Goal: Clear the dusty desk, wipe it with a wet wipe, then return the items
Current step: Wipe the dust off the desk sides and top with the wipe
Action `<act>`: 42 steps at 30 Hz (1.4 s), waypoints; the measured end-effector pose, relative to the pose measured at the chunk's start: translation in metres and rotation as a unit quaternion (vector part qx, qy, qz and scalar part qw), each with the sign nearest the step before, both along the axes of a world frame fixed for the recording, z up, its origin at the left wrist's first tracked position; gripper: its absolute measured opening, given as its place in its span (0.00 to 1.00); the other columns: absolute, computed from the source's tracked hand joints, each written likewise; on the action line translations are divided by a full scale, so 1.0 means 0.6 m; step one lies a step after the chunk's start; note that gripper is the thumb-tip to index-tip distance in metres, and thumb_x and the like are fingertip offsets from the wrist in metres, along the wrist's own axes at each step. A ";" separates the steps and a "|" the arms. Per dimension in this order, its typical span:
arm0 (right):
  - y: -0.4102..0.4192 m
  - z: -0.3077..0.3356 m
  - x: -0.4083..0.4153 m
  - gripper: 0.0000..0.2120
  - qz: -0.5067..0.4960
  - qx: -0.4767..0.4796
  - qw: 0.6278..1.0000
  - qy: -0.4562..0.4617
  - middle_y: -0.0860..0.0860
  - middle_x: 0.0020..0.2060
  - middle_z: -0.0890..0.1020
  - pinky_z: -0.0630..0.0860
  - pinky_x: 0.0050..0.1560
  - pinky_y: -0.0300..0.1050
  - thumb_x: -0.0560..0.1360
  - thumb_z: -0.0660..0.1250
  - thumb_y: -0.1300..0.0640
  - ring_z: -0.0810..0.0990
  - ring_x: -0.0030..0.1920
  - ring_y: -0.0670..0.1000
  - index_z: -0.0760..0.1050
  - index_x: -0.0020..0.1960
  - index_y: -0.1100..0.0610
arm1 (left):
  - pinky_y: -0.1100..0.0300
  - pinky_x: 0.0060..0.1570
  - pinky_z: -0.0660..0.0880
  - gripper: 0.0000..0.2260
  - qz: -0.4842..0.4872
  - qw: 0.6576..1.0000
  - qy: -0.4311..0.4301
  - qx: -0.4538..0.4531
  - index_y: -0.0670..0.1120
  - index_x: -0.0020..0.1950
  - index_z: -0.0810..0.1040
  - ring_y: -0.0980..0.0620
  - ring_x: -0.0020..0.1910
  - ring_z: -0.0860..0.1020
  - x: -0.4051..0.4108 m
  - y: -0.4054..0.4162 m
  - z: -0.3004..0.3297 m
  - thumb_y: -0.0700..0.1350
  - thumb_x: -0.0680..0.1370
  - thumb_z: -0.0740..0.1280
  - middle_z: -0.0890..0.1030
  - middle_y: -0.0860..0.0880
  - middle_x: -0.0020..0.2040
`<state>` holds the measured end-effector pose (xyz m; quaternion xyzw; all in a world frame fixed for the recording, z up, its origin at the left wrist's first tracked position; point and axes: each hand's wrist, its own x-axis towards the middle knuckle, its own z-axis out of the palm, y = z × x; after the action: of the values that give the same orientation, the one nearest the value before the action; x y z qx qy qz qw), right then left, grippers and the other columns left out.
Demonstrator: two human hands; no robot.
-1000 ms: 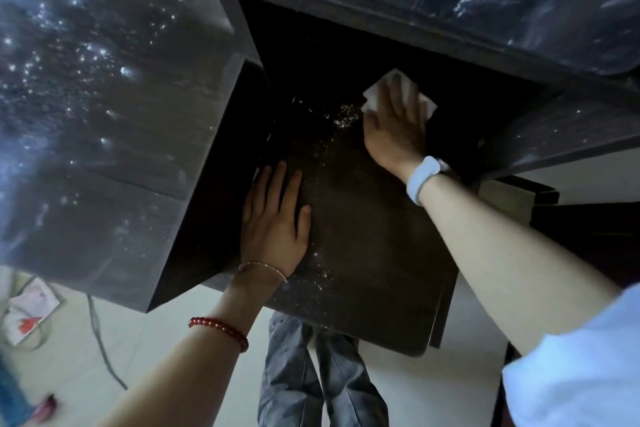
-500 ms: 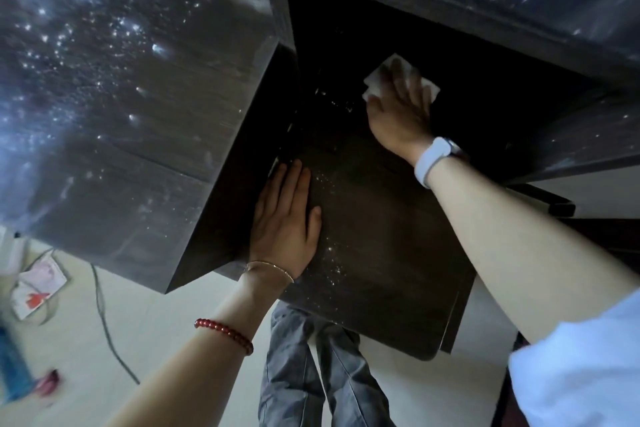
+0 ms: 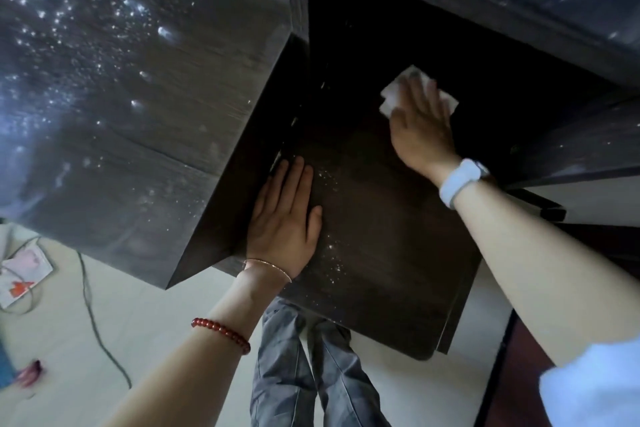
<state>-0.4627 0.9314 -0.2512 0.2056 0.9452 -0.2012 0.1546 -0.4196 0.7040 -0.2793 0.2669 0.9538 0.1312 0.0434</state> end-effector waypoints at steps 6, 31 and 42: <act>-0.032 -0.014 -0.072 0.30 -0.060 0.029 0.998 0.011 0.53 0.76 0.42 0.35 0.72 0.50 0.78 0.50 0.53 0.37 0.74 0.54 0.41 0.75 0.58 | 0.54 0.69 0.51 0.24 -0.005 1.000 0.004 -0.006 0.40 0.70 0.63 0.47 0.71 0.56 -0.001 -0.001 0.000 0.50 0.77 0.53 0.65 0.42 0.71; -0.098 0.000 -0.013 0.26 0.165 -0.117 0.974 0.098 0.54 0.75 0.52 0.42 0.72 0.47 0.76 0.54 0.63 0.47 0.74 0.58 0.57 0.73 0.55 | 0.56 0.69 0.52 0.23 0.015 1.000 -0.008 -0.019 0.38 0.68 0.67 0.44 0.70 0.63 0.009 0.006 0.018 0.48 0.76 0.54 0.68 0.40 0.69; -0.137 0.005 0.020 0.27 0.215 -0.088 0.968 0.092 0.51 0.75 0.52 0.35 0.70 0.40 0.77 0.54 0.61 0.43 0.75 0.48 0.52 0.74 0.56 | 0.49 0.64 0.66 0.21 0.066 0.998 -0.011 0.010 0.36 0.64 0.71 0.40 0.67 0.68 0.078 -0.040 0.037 0.46 0.76 0.55 0.71 0.37 0.66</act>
<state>-0.4506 0.8491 -0.2482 -0.0366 0.9558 -0.2636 0.1246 -0.3730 0.6802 -0.2569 0.2020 0.9676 0.1458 0.0422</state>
